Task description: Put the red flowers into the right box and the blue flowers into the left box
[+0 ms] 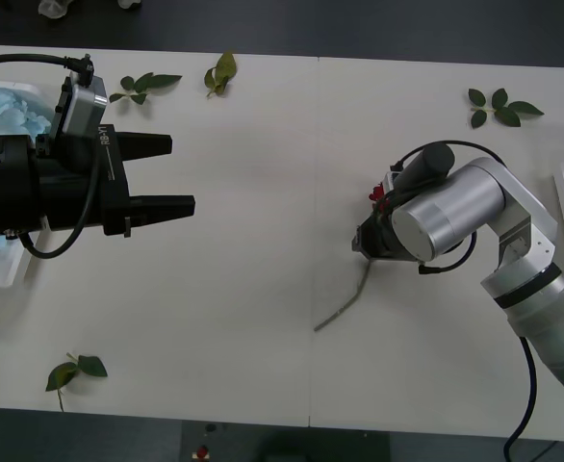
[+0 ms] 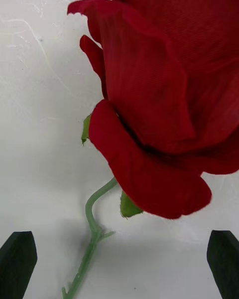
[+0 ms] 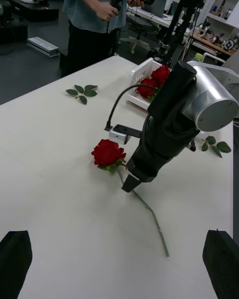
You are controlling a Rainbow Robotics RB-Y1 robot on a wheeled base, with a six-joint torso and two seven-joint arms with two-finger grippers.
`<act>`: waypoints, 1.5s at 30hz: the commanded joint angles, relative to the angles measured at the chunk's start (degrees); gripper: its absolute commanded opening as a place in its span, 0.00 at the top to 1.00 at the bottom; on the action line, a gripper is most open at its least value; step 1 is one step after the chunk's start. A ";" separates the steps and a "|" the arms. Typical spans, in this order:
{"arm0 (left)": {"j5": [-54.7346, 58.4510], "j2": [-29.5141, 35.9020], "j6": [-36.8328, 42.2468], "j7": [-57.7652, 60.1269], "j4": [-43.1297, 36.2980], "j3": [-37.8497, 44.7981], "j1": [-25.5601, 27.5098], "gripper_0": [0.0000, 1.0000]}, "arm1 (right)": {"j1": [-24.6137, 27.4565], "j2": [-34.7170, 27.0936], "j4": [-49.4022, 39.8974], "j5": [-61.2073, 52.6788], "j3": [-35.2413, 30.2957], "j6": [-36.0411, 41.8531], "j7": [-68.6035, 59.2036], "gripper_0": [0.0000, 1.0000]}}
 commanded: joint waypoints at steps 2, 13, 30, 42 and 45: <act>0.64 1.14 -0.44 -3.41 -1.00 0.81 -0.38 0.00 | -1.56 0.85 1.12 -0.30 0.45 -0.88 -1.27 0.00; 0.64 1.14 -0.44 -3.41 -1.00 0.81 -0.38 0.00 | -1.65 2.61 3.15 0.05 0.71 -1.06 -1.36 0.00; 0.64 1.14 -0.44 -3.41 -1.00 0.81 -0.38 0.00 | -1.65 3.14 4.55 1.02 1.86 -2.55 -1.27 0.12; 0.64 1.14 -0.44 -3.41 -1.00 0.81 -0.38 0.00 | -1.65 3.14 4.73 2.51 2.82 -2.12 -1.71 1.00; 0.64 1.14 -0.44 -3.41 -1.00 0.81 -0.38 0.00 | -1.65 3.14 4.73 2.69 2.82 -1.50 -1.80 1.00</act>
